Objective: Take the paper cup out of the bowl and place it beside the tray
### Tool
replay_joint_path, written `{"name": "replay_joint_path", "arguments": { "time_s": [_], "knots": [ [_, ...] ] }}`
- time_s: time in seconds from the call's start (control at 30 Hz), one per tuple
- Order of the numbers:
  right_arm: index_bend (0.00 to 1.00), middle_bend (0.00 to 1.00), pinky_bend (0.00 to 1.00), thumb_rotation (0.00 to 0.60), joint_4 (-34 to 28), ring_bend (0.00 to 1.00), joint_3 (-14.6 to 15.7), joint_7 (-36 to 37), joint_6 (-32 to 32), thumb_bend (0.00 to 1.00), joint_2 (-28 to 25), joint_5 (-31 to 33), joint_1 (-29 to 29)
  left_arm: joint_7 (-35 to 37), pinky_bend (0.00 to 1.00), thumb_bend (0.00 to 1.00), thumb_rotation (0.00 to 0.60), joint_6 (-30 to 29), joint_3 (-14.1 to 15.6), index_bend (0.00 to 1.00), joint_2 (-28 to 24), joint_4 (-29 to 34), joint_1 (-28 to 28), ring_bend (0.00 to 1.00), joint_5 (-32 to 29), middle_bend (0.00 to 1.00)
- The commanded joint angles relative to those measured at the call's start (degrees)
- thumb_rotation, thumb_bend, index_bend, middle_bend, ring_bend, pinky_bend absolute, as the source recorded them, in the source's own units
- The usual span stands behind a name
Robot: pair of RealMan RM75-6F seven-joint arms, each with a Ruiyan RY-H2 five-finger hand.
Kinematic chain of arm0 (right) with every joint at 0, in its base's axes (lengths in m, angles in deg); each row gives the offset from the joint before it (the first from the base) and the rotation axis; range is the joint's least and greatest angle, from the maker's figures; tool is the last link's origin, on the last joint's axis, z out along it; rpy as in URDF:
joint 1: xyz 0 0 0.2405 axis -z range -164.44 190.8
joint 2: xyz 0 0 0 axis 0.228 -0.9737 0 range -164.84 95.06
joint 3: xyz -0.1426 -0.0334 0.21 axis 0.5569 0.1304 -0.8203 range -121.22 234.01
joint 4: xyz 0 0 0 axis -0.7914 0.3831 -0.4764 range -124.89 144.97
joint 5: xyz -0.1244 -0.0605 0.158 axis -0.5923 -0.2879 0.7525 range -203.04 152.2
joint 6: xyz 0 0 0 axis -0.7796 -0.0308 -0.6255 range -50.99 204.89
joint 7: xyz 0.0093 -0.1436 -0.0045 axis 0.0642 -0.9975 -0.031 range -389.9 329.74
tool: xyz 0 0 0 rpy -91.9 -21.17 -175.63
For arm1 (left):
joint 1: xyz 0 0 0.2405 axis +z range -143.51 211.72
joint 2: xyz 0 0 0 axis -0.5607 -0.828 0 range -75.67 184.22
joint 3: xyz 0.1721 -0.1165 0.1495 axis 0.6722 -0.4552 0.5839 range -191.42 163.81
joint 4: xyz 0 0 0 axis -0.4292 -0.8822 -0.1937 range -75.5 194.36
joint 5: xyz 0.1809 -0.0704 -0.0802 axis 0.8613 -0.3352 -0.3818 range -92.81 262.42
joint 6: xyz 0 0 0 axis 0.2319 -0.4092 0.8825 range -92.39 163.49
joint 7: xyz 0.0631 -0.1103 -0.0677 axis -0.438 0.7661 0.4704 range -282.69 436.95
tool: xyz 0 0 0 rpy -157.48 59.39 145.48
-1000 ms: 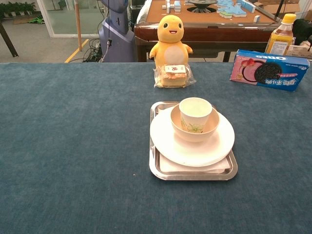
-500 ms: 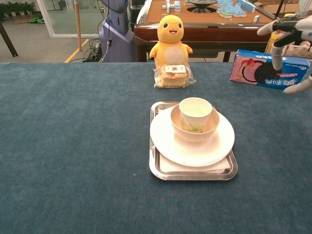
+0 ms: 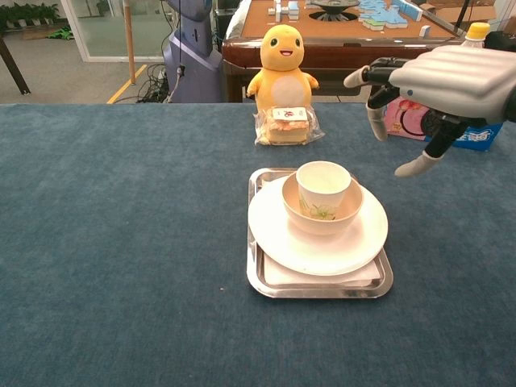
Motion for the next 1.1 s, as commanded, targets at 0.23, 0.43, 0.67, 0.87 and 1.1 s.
{"name": "replay_joint_path", "arguments": {
  "time_s": [0.23, 0.43, 0.67, 0.87, 1.1],
  "knots": [
    [0.54, 0.09, 0.18, 0.6, 3.7, 0.0, 1.5, 0.3, -0.7, 0.24, 4.2, -0.3, -2.3, 0.7, 0.37, 0.27, 0.6, 0.2, 0.0, 0.38, -0.4, 0.3, 0.0, 0.17, 0.0, 0.25],
    [0.54, 0.08, 0.18, 0.6, 5.6, 0.0, 1.9, -0.4, -1.3, 0.3, 6.6, 0.7, -3.5, 1.4, 0.37, 0.27, 0.6, 0.5, -0.1, 0.38, -0.8, 0.3, 0.0, 0.17, -0.3, 0.25],
    [0.54, 0.07, 0.17, 0.6, 6.8, 0.0, 2.3, -1.7, -2.3, 0.35, 8.5, 2.0, -4.8, 2.1, 0.37, 0.27, 0.6, 0.3, -0.2, 0.38, -1.3, 0.5, 0.1, 0.17, -0.4, 0.25],
    [0.54, 0.07, 0.16, 0.6, 5.8, 0.0, 2.9, -2.0, -2.8, 0.35, 8.2, 2.9, -5.3, 2.6, 0.37, 0.27, 0.6, 0.2, -0.2, 0.38, -1.6, 0.6, 0.2, 0.17, -0.4, 0.25],
    [0.54, 0.07, 0.16, 0.6, 6.4, 0.0, 3.2, -2.9, -3.0, 0.36, 9.1, 4.2, -6.0, 2.4, 0.37, 0.27, 0.6, 0.3, -0.2, 0.38, -1.6, 0.7, 0.1, 0.17, -0.3, 0.25]
  ]
}}
